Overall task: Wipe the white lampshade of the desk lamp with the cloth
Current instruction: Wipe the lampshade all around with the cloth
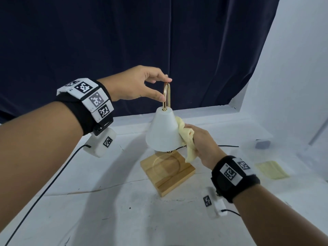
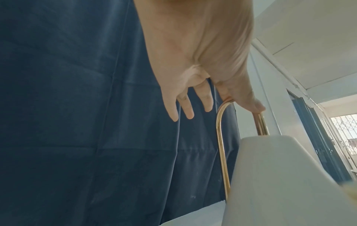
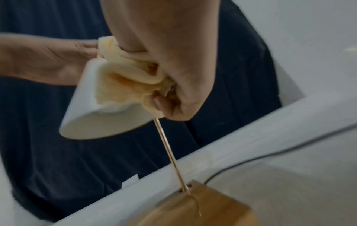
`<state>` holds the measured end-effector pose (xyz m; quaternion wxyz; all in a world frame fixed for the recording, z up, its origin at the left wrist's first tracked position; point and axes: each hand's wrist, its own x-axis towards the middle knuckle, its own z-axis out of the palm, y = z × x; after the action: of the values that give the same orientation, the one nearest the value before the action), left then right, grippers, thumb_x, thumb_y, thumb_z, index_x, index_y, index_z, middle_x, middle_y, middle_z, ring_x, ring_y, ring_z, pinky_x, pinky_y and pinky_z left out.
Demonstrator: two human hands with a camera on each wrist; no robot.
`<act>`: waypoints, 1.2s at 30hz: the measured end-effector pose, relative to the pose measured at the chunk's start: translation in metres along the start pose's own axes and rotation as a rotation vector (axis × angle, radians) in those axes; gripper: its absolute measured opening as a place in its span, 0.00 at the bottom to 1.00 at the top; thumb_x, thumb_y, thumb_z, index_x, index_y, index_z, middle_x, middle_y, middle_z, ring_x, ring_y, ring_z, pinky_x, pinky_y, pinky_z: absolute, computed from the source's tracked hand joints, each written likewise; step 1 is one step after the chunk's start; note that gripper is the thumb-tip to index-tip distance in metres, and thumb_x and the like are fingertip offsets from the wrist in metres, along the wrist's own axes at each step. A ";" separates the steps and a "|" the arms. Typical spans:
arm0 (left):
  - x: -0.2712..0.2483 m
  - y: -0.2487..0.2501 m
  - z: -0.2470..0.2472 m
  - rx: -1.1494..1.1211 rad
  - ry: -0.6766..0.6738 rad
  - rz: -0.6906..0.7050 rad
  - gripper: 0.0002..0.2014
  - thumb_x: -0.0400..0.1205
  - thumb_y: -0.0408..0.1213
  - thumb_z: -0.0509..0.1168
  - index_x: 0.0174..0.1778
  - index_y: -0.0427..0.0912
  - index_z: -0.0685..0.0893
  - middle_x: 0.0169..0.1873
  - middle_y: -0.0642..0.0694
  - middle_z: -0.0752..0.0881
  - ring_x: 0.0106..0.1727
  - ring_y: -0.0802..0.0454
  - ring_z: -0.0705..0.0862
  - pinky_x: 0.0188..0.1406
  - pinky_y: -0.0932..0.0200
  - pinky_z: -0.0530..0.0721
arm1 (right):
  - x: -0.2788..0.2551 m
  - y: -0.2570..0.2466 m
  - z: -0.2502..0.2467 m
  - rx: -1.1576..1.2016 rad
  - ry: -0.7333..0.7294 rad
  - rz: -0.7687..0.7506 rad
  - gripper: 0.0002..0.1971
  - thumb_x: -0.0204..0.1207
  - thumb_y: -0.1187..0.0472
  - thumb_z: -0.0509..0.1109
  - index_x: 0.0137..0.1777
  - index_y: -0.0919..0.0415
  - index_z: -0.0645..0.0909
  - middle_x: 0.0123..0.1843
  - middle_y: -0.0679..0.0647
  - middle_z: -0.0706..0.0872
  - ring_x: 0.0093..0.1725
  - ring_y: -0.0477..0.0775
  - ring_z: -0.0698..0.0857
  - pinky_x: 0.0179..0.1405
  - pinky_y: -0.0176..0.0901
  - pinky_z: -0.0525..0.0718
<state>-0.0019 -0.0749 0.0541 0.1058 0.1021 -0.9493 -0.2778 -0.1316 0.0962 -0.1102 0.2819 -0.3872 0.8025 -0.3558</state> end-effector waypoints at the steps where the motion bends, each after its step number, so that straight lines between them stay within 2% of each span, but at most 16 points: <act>1: 0.000 0.000 0.000 0.000 -0.007 0.001 0.26 0.76 0.42 0.83 0.69 0.64 0.86 0.76 0.67 0.81 0.80 0.61 0.77 0.83 0.49 0.74 | 0.003 0.004 0.003 -0.038 -0.053 0.030 0.23 0.71 0.53 0.82 0.58 0.48 0.72 0.51 0.43 0.83 0.55 0.50 0.81 0.51 0.27 0.70; 2: 0.001 0.001 -0.001 -0.001 -0.014 0.000 0.25 0.76 0.42 0.83 0.67 0.65 0.86 0.76 0.67 0.82 0.80 0.62 0.77 0.83 0.50 0.74 | 0.012 0.004 0.003 -0.030 -0.027 0.065 0.26 0.68 0.52 0.84 0.59 0.48 0.72 0.51 0.44 0.83 0.56 0.52 0.82 0.52 0.28 0.71; 3: 0.001 0.001 -0.002 -0.003 -0.019 -0.001 0.24 0.76 0.42 0.83 0.65 0.65 0.87 0.74 0.67 0.83 0.79 0.63 0.78 0.82 0.51 0.75 | 0.014 0.001 -0.001 0.046 0.000 0.045 0.22 0.68 0.50 0.82 0.58 0.48 0.77 0.52 0.45 0.85 0.58 0.55 0.84 0.57 0.31 0.76; 5: 0.003 0.001 -0.003 -0.009 -0.025 -0.002 0.24 0.76 0.42 0.84 0.65 0.64 0.87 0.71 0.66 0.86 0.76 0.66 0.80 0.80 0.55 0.76 | 0.018 -0.009 -0.013 0.390 0.137 -0.056 0.10 0.74 0.46 0.72 0.52 0.48 0.87 0.55 0.52 0.90 0.60 0.61 0.88 0.68 0.54 0.85; 6: 0.003 0.001 -0.004 -0.010 -0.027 -0.004 0.24 0.75 0.41 0.84 0.66 0.62 0.87 0.69 0.65 0.87 0.75 0.67 0.81 0.79 0.58 0.77 | 0.017 -0.014 -0.020 0.503 0.166 -0.109 0.09 0.75 0.47 0.70 0.49 0.47 0.89 0.54 0.52 0.91 0.59 0.61 0.89 0.67 0.58 0.86; 10: 0.004 0.001 -0.006 0.009 -0.030 -0.013 0.26 0.75 0.41 0.84 0.68 0.60 0.87 0.67 0.64 0.87 0.72 0.67 0.82 0.68 0.68 0.78 | 0.024 -0.056 -0.044 0.345 0.111 -0.142 0.09 0.80 0.50 0.71 0.39 0.48 0.87 0.38 0.46 0.87 0.38 0.50 0.85 0.37 0.40 0.85; 11: 0.005 0.002 -0.006 0.018 -0.030 -0.014 0.26 0.76 0.42 0.84 0.68 0.60 0.87 0.66 0.65 0.87 0.72 0.67 0.82 0.66 0.69 0.78 | 0.028 -0.056 -0.045 0.316 0.086 -0.139 0.10 0.81 0.49 0.71 0.40 0.50 0.85 0.38 0.47 0.85 0.38 0.51 0.83 0.36 0.41 0.83; 13: 0.005 0.003 -0.006 0.029 -0.034 -0.015 0.25 0.76 0.43 0.84 0.68 0.60 0.86 0.65 0.67 0.87 0.71 0.67 0.82 0.67 0.68 0.78 | 0.027 -0.046 -0.043 0.248 0.044 -0.076 0.12 0.81 0.45 0.71 0.42 0.52 0.86 0.41 0.49 0.86 0.38 0.52 0.84 0.41 0.44 0.82; 15: 0.006 0.003 -0.006 0.038 -0.040 -0.018 0.25 0.76 0.44 0.84 0.68 0.61 0.86 0.65 0.68 0.87 0.72 0.66 0.82 0.69 0.65 0.78 | 0.008 -0.039 -0.036 0.231 0.084 -0.063 0.13 0.83 0.40 0.68 0.49 0.44 0.90 0.48 0.47 0.91 0.40 0.50 0.88 0.38 0.41 0.83; 18: 0.007 0.003 -0.007 0.038 -0.041 -0.023 0.25 0.75 0.44 0.84 0.67 0.60 0.86 0.64 0.67 0.88 0.73 0.64 0.83 0.72 0.61 0.79 | -0.031 -0.019 -0.019 0.499 0.076 -0.360 0.14 0.90 0.45 0.63 0.67 0.36 0.88 0.59 0.46 0.92 0.56 0.48 0.91 0.49 0.41 0.90; 21: 0.007 0.003 -0.007 0.036 -0.043 -0.021 0.25 0.76 0.43 0.84 0.67 0.60 0.86 0.65 0.65 0.89 0.72 0.63 0.83 0.74 0.59 0.79 | -0.033 -0.006 -0.008 0.439 0.177 -0.499 0.18 0.92 0.51 0.61 0.69 0.24 0.82 0.58 0.56 0.84 0.56 0.42 0.86 0.61 0.39 0.85; 25: 0.007 0.004 -0.007 0.035 -0.041 -0.030 0.24 0.76 0.42 0.83 0.67 0.60 0.87 0.65 0.66 0.89 0.71 0.64 0.84 0.65 0.64 0.79 | -0.022 -0.015 -0.008 0.308 0.311 -0.512 0.19 0.89 0.50 0.65 0.77 0.31 0.79 0.53 0.47 0.76 0.56 0.43 0.80 0.64 0.37 0.77; 28: 0.007 0.006 -0.006 0.032 -0.039 -0.038 0.24 0.77 0.42 0.83 0.67 0.60 0.86 0.66 0.65 0.89 0.70 0.63 0.84 0.60 0.67 0.78 | -0.022 -0.016 -0.006 0.265 0.363 -0.516 0.17 0.89 0.48 0.66 0.74 0.29 0.81 0.50 0.47 0.78 0.55 0.44 0.81 0.64 0.38 0.79; 31: 0.006 0.006 -0.005 0.023 -0.041 -0.032 0.25 0.76 0.42 0.83 0.68 0.61 0.86 0.68 0.64 0.88 0.70 0.60 0.84 0.62 0.65 0.80 | -0.027 -0.012 0.001 0.422 0.328 -0.388 0.13 0.89 0.46 0.64 0.59 0.25 0.88 0.55 0.57 0.86 0.52 0.49 0.87 0.63 0.53 0.88; 34: 0.004 0.003 -0.005 0.003 -0.071 -0.031 0.30 0.77 0.42 0.82 0.75 0.66 0.83 0.74 0.64 0.84 0.73 0.60 0.82 0.65 0.66 0.79 | -0.030 -0.014 -0.004 0.537 0.234 -0.299 0.14 0.90 0.51 0.63 0.59 0.42 0.92 0.56 0.53 0.93 0.56 0.55 0.91 0.60 0.53 0.90; 36: 0.004 0.001 -0.004 -0.030 -0.093 -0.037 0.34 0.78 0.42 0.81 0.79 0.68 0.80 0.79 0.64 0.80 0.78 0.62 0.77 0.71 0.67 0.74 | -0.027 -0.023 -0.016 0.519 0.213 -0.284 0.14 0.89 0.53 0.64 0.57 0.49 0.93 0.55 0.54 0.93 0.56 0.59 0.91 0.58 0.52 0.86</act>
<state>-0.0045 -0.0769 0.0584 0.0582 0.1049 -0.9468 -0.2986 -0.1190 0.1133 -0.0779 0.2329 -0.3711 0.6478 -0.6232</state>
